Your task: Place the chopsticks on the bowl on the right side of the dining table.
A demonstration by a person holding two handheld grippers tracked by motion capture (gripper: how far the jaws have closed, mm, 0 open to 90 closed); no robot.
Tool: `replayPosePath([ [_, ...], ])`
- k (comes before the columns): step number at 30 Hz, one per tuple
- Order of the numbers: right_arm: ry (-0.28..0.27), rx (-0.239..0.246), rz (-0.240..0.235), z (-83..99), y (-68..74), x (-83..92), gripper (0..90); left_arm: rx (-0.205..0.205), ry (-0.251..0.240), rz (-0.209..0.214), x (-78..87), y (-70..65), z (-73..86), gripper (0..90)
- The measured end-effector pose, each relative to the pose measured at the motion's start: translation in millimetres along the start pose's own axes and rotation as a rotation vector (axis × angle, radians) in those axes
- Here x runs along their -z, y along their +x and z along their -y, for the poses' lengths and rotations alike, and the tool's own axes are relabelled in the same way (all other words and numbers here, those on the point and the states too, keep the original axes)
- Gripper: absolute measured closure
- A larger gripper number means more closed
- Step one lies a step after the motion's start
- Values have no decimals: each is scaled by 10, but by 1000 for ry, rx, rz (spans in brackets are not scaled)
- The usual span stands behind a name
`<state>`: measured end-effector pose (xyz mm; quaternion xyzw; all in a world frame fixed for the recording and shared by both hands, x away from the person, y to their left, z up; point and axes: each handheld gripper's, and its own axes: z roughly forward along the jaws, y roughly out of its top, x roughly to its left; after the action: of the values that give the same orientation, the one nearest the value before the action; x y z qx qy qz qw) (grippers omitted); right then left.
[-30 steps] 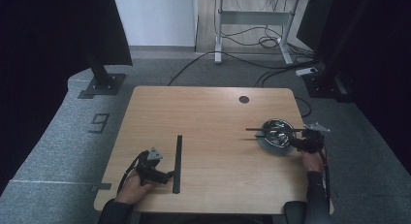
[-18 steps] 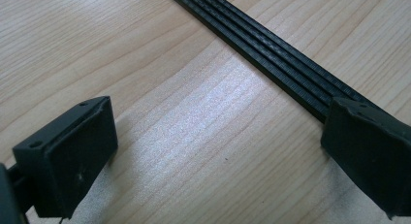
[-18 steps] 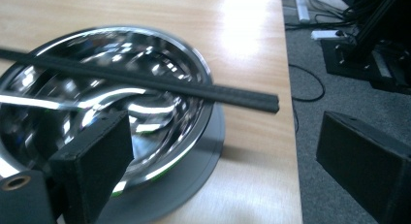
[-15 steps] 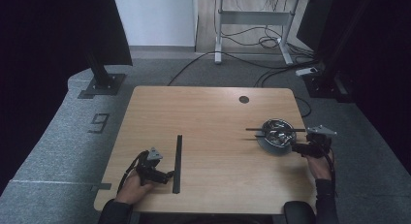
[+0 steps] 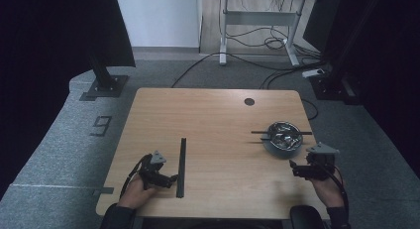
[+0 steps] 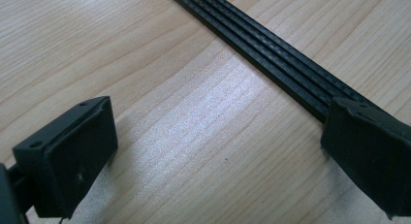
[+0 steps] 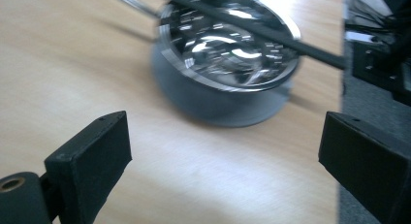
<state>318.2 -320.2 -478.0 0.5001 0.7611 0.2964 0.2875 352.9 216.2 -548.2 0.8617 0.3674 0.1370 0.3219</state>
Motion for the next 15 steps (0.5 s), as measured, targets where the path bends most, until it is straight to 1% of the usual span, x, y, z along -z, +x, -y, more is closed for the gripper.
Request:
replayPosePath([
  [2,12,18,-25,7,108,26,42,0,0,0,0,0,0,0],
  [3,16,34,-54,-4,212,32,41,0,0,0,0,0,0,0],
  [4,16,34,-54,-4,212,32,41,0,0,0,0,0,0,0],
  [8,9,57,-125,-83,423,-4,36,0,0,0,0,0,0,0],
  [10,6,69,-171,-137,521,-55,32,0,0,0,1,-1,1,0],
  [11,6,81,-197,-186,605,-122,28,1,0,-1,1,-1,1,0],
  [12,8,83,-202,-199,629,-144,26,1,0,-1,1,-1,1,0],
  [15,19,115,-236,-266,762,-290,11,1,0,0,1,0,1,0],
])
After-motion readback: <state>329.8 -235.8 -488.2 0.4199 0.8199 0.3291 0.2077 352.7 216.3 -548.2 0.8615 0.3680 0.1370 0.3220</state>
